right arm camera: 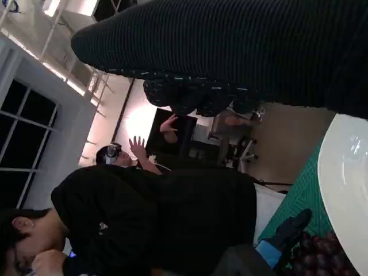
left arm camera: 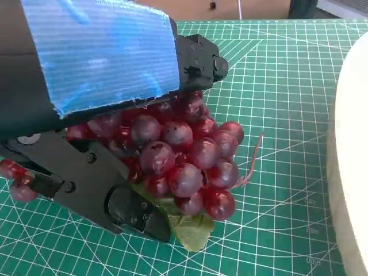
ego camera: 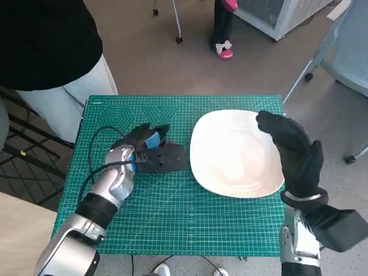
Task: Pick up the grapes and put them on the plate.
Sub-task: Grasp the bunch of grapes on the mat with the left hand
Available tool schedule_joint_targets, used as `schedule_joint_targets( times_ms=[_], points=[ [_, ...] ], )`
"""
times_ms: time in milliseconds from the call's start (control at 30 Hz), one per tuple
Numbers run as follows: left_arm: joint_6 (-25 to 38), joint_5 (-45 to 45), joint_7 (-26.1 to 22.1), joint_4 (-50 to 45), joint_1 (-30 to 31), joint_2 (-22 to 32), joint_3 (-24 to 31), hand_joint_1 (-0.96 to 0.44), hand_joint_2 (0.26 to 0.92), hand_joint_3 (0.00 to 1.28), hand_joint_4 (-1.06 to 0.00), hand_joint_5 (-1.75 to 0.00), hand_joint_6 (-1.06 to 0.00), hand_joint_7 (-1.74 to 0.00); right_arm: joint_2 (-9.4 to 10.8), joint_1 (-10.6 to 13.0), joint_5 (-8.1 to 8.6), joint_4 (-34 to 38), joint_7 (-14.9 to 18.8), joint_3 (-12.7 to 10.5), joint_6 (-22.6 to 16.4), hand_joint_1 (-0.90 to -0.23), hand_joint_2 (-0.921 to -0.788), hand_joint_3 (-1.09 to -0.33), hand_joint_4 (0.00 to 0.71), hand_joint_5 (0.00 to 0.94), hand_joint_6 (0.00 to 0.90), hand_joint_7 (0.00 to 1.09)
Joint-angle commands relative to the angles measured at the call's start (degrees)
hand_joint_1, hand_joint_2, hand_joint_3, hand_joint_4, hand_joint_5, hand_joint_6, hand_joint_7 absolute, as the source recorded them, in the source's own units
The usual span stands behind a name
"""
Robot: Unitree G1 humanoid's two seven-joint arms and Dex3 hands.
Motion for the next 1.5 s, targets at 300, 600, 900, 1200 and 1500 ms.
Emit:
schedule_joint_targets(
  times_ms=[300, 600, 900, 1200, 1500],
  points=[
    [-2.8, -1.4, 2.0, 7.3, -3.0, -0.6, -0.8, -0.07, 0.714, 0.00, -0.01, 0.00, -0.22, 0.00, 0.0, 0.7, -0.37, 0.7, 0.1, -0.2, 0.3, -0.632, -0.921, -0.857, 0.401, 0.000, 0.005, 0.43],
    [-2.9, -2.2, 2.2, 9.3, -4.0, -1.0, -1.2, -0.07, 0.715, 0.00, -0.01, 0.00, -0.22, 0.00, 0.0, 0.6, -0.52, 1.0, 0.1, -0.3, 0.1, -0.633, -0.921, -0.857, 0.401, 0.000, 0.005, 0.43],
    [-2.8, -2.5, 2.7, 10.7, -4.7, -1.3, -1.7, -0.08, 0.717, 0.00, -0.02, 0.00, -0.22, 0.00, 0.0, 0.6, -0.37, 0.9, 0.2, -0.2, 0.2, -0.636, -0.921, -0.856, 0.401, 0.000, 0.005, 0.43],
    [-2.9, -2.4, 3.6, 12.5, -5.4, -1.7, -2.2, -0.14, 0.721, 0.00, -0.02, 0.00, -0.22, 0.00, 0.0, 0.7, -0.36, 0.8, 0.2, -0.2, 0.3, -0.636, -0.921, -0.855, 0.402, 0.001, 0.006, 0.43],
    [-3.6, -2.7, 4.5, 15.1, -6.3, -2.3, -2.4, -0.15, 0.726, 0.00, -0.02, 0.00, -0.22, 0.00, -0.2, 0.9, -0.24, 0.4, 0.3, -0.2, 0.4, -0.637, -0.921, -0.855, 0.402, 0.000, 0.005, 0.43]
  ],
)
